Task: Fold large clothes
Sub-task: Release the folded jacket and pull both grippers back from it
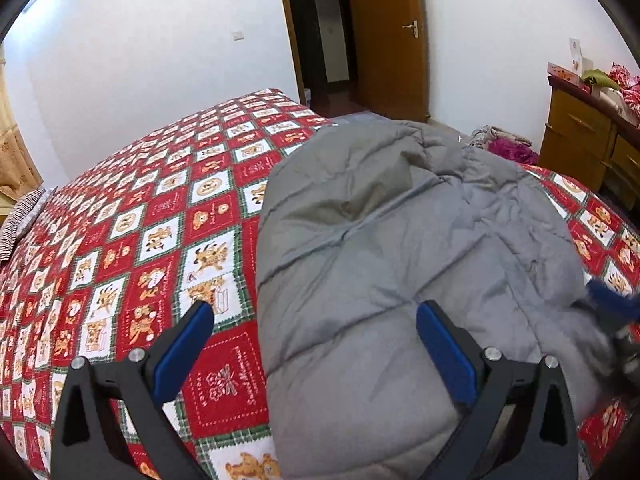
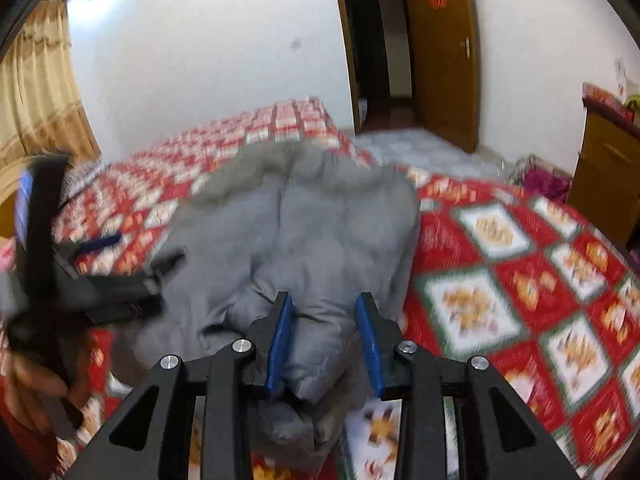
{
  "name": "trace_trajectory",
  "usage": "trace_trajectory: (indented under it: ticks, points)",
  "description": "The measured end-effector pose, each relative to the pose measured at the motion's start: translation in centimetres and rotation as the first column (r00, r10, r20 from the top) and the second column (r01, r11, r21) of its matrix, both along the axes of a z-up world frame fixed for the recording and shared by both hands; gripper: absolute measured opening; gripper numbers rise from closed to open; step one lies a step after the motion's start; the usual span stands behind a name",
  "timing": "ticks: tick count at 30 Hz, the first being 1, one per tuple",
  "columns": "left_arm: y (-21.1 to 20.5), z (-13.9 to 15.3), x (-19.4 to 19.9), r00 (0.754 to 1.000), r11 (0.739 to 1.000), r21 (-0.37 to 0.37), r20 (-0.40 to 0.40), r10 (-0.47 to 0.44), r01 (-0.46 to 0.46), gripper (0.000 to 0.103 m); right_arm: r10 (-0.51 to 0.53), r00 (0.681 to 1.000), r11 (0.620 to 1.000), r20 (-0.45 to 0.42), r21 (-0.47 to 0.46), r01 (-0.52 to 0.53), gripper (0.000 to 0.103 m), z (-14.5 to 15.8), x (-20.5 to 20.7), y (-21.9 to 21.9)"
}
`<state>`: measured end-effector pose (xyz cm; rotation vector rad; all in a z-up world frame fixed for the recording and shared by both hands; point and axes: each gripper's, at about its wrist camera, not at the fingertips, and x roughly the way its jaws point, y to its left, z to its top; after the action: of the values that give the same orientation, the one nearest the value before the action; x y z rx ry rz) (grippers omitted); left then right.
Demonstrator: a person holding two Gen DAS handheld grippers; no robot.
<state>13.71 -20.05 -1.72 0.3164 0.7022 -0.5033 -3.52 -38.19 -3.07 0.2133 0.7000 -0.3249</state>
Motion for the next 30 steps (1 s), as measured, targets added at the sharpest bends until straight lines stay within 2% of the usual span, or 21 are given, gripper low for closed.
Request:
trace_trajectory:
  ticks: [3,5,7,10,13,14,15,16,18,21,24,30]
  points:
    - [0.3,-0.1,-1.0,1.000,1.000,0.017,0.018,-0.001,0.000,0.103,-0.042,0.998,0.998,-0.050,0.037,0.044,0.034,-2.1,-0.1,-0.2]
    - [0.4,-0.3,-1.4,1.000,1.000,0.027,0.021,-0.001,0.000,0.103,-0.072,0.996,0.994,-0.051,0.084,0.077,0.034,-3.1,-0.4,-0.7]
    - [0.4,-0.5,-1.8,1.000,0.999,0.036,0.018,0.001,-0.002,0.103,-0.087,0.995,0.992,-0.050,0.093,0.091,0.034,-3.6,-0.5,-0.8]
    - [1.4,-0.1,-2.8,1.000,1.000,0.020,0.015,-0.001,0.001,0.103,-0.100,0.995,0.989,-0.027,0.106,0.102,0.035,-3.1,-1.5,-0.4]
    - [2.8,0.8,-4.1,1.000,1.000,-0.015,0.020,-0.003,0.003,0.103,-0.112,0.993,0.988,0.038,0.109,0.108,0.036,-1.4,-4.1,0.6]
    - [3.2,1.0,-4.6,1.000,1.000,-0.028,0.020,-0.002,0.003,0.103,-0.115,0.992,0.989,0.057,0.097,0.110,0.038,-0.8,-5.0,1.1]
    - [3.9,1.3,-5.2,1.000,0.999,-0.047,0.017,-0.002,0.002,0.103,-0.118,0.991,0.990,0.071,0.083,0.112,0.048,-0.3,-5.8,1.6]
    - [4.2,1.4,-5.6,1.000,0.998,-0.059,0.013,-0.001,0.001,0.103,-0.124,0.988,0.991,0.087,0.062,0.119,0.063,0.3,-6.8,2.1]
    - [5.3,1.7,-6.6,1.000,0.996,-0.082,0.011,0.018,-0.017,0.103,-0.142,0.983,0.990,0.114,0.027,0.139,0.077,1.1,-8.3,3.2]
    - [6.6,2.1,-7.6,0.999,0.993,-0.115,-0.002,0.039,-0.039,0.103,-0.151,0.977,0.988,0.149,-0.020,0.155,0.077,2.2,-10.3,4.7]
    - [8.0,2.5,-8.3,0.999,0.988,-0.142,-0.007,0.053,-0.054,0.103,-0.139,0.981,0.988,0.132,-0.050,0.147,0.077,3.1,-10.5,5.8]
    - [11.1,4.4,-10.1,0.994,0.978,-0.180,0.015,0.107,-0.103,0.103,-0.119,0.980,0.987,0.161,-0.092,0.135,0.078,5.3,-11.5,9.3]
